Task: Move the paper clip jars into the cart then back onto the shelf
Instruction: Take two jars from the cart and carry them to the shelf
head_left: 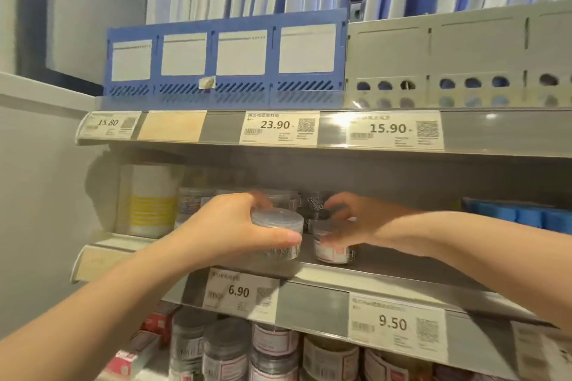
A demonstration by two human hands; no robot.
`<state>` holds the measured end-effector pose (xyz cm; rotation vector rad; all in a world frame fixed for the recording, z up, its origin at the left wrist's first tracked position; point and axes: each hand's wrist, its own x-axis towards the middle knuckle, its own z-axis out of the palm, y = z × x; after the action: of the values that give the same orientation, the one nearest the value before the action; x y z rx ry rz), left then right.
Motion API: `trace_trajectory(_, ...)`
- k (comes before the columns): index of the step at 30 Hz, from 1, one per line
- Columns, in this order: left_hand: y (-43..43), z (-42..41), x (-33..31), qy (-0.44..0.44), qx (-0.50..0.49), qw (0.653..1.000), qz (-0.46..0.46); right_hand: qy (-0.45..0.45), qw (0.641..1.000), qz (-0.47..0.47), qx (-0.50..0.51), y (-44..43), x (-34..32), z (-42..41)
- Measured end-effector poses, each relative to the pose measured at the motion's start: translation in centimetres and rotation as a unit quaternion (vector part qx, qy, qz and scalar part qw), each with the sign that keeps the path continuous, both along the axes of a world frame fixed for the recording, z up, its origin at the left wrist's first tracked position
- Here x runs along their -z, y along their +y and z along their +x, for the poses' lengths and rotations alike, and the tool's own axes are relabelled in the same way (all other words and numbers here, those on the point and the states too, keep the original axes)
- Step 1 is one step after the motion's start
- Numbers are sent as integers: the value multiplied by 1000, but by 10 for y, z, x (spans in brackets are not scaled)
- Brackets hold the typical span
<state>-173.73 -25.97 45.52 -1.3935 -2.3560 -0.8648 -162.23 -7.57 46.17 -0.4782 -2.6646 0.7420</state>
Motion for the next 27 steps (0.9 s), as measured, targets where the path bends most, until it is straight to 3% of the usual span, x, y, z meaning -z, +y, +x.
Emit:
trace_trajectory(5, 6, -17, 6, -3, 28, 999, 43, -23, 998, -54, -3, 14, 1, -17)
trace_trajectory(15, 11, -25, 18, 20, 75, 995, 67, 52, 997, -8, 64, 41, 12, -40)
trace_trajectory(27, 9, -26, 24, 0, 80, 991, 108, 118, 992, -6, 51, 42, 24, -48)
